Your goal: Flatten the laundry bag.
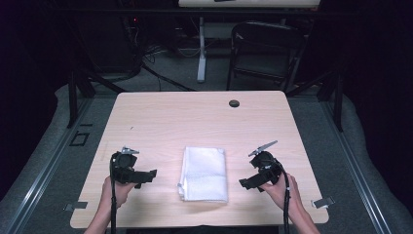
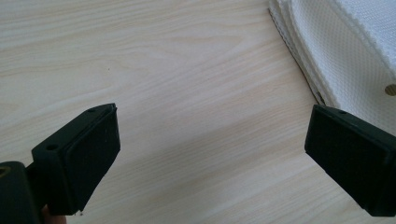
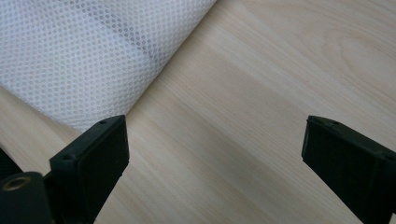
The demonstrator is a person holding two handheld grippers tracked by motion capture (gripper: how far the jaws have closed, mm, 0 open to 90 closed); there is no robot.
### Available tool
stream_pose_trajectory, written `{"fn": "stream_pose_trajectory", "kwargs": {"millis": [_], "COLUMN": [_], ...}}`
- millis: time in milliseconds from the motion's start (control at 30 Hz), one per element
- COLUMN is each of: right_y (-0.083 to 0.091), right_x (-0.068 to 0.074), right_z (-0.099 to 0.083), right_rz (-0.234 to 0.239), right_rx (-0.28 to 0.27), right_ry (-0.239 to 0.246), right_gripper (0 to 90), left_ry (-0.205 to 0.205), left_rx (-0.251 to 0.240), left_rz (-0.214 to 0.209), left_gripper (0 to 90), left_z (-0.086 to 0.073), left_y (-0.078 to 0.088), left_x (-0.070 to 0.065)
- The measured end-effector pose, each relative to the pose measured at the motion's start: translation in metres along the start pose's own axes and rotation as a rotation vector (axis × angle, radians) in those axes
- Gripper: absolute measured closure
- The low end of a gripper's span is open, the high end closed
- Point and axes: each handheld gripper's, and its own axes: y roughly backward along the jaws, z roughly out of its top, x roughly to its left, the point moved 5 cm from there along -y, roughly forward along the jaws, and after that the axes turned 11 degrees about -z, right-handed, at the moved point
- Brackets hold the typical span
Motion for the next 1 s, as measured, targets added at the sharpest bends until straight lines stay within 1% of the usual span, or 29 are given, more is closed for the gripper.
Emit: {"fn": "stream_pose_trajectory", "kwargs": {"millis": [33,67,100,133,167,200,267,300,333,367,400,433,467,500,533,567,600,633,667,700,733,767,800,833,867,933,967,1000], "right_y": [0.0,-0.001,-0.001,0.001,0.001,0.002,0.002,0.003,0.004,0.004,0.004,0.004,0.004,0.004,0.005,0.005,0.005,0.006,0.006,0.005,0.004,0.004,0.003,0.001,0.001,0.001,0.0,0.0], "right_x": [0.001,0.004,0.004,0.003,0.005,0.005,0.007,0.005,0.006,0.006,0.012,0.012,0.013,0.016,0.021,0.021,0.024,0.028,0.035,0.038,0.043,0.043,0.047,0.056,0.056,0.065,0.069,0.073], "right_z": [0.0,0.0,0.0,0.0,0.001,0.001,0.001,0.001,0.002,0.002,0.004,0.004,0.004,0.005,0.006,0.006,0.007,0.008,0.011,0.012,0.012,0.012,0.013,0.014,0.014,0.016,0.016,0.017], "right_rz": [-0.005,0.001,0.001,-0.002,0.003,-0.03,-0.022,-0.022,-0.014,-0.014,-0.005,-0.005,-0.016,-0.011,-0.007,-0.007,-0.003,0.004,0.019,0.022,0.031,0.031,0.033,0.047,0.047,0.054,0.057,0.06], "right_rx": [0.005,-0.014,-0.014,-0.001,-0.009,-0.005,-0.01,-0.008,-0.012,-0.012,-0.038,-0.038,-0.026,-0.026,-0.02,-0.02,-0.019,-0.027,-0.033,-0.036,-0.036,-0.036,-0.034,-0.033,-0.033,-0.041,-0.047,-0.045], "right_ry": [0.007,-0.01,-0.01,0.005,0.007,0.025,0.025,0.037,0.048,0.048,0.033,0.033,0.069,0.07,0.095,0.095,0.113,0.105,0.121,0.132,0.144,0.144,0.157,0.183,0.183,0.208,0.22,0.227], "right_gripper": [7.3,7.3,7.3,7.3,7.3,7.3,7.3,7.4,7.9,7.9,8.8,8.8,8.9,8.9,8.9,8.9,8.9,8.9,9.2,9.5,9.5,9.5,9.6,10.0,10.0,10.4,10.6,10.9], "left_ry": [0.002,-0.005,-0.005,-0.012,-0.007,-0.009,-0.01,-0.004,-0.012,-0.01,-0.015,-0.019,-0.019,-0.016,-0.012,-0.011,-0.009,0.001,0.0,0.01,0.01,0.011,0.012,0.014,0.013,0.008,0.011,0.012], "left_rx": [-0.006,-0.006,-0.006,-0.002,-0.003,0.003,0.008,0.006,0.01,0.009,0.015,0.014,0.011,0.011,0.011,0.01,0.011,0.008,0.01,0.017,0.017,0.02,0.023,0.022,0.019,0.025,0.023,0.022], "left_rz": [-0.004,-0.001,-0.001,0.0,-0.002,-0.001,-0.001,-0.004,-0.002,0.001,-0.002,0.001,-0.004,-0.01,-0.014,-0.02,-0.025,-0.026,-0.026,-0.027,-0.027,-0.028,-0.029,-0.028,-0.024,-0.032,-0.026,-0.03], "left_gripper": [3.4,3.4,3.4,3.4,3.4,3.8,3.8,3.9,3.9,3.9,4.0,4.0,3.9,4.0,4.4,4.4,4.4,4.5,4.6,4.7,4.7,4.7,4.8,5.1,5.1,6.1,6.1,6.1], "left_z": [0.001,0.001,0.001,0.001,0.002,0.001,0.001,0.002,0.002,0.002,0.002,0.002,0.001,0.001,0.001,0.0,0.0,0.0,0.001,0.001,0.001,0.001,0.001,0.001,0.001,0.001,0.001,0.001], "left_y": [0.0,0.0,0.0,-0.001,-0.001,-0.002,-0.002,-0.004,-0.004,-0.005,-0.005,-0.004,-0.004,-0.002,-0.001,-0.001,0.0,-0.001,-0.002,-0.004,-0.004,-0.005,-0.005,-0.006,-0.006,-0.006,-0.006,-0.005], "left_x": [-0.002,-0.002,-0.002,-0.003,-0.003,-0.003,-0.003,-0.003,-0.003,-0.004,-0.004,-0.005,-0.006,-0.007,-0.008,-0.009,-0.008,-0.008,-0.007,-0.006,-0.006,-0.005,-0.005,-0.006,-0.006,-0.007,-0.007,-0.006]}}
